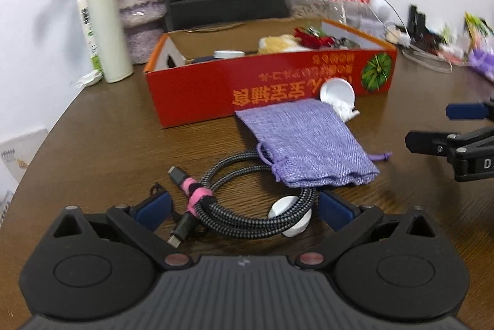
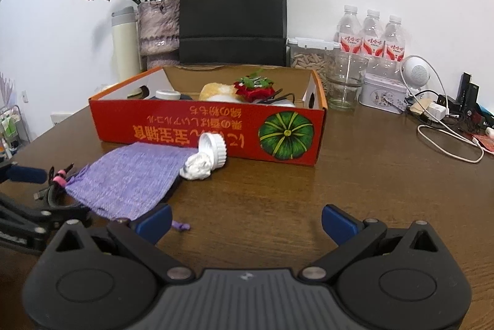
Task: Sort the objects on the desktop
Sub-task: 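Grasp the braided black cable with the left tool while the right tool grasps the purple pouch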
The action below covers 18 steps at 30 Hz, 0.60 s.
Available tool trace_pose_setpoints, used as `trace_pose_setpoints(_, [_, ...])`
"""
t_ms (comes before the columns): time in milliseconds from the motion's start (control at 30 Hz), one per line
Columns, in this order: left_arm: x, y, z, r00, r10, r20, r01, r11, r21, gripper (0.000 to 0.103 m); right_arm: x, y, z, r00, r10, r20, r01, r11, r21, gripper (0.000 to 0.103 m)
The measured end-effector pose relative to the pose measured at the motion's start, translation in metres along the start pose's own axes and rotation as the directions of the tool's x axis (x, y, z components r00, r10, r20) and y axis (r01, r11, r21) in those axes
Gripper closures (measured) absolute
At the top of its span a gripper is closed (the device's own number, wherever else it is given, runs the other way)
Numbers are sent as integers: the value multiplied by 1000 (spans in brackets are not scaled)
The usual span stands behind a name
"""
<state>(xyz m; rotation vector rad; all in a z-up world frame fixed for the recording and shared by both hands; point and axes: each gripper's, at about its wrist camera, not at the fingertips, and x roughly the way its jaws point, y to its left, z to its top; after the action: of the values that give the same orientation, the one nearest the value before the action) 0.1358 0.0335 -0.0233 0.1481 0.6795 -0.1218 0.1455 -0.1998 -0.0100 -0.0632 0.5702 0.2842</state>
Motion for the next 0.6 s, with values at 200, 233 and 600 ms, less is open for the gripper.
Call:
trace_pose_setpoints(200, [15, 3, 10, 1000, -14, -9, 14, 1000, 4, 0, 2, 6, -2, 1000, 6, -17, -7, 1000, -16, 0])
trace_pose_setpoints(233, [18, 4, 12, 1000, -19, -6, 19, 1000, 0, 0, 3, 6, -2, 1000, 5, -20, -6, 1000, -16, 0])
trace_pose_setpoints(600, [28, 7, 17, 999, -51, 12, 51, 998, 22, 7, 7, 4, -5, 999, 8, -40, -9, 1000, -8, 0])
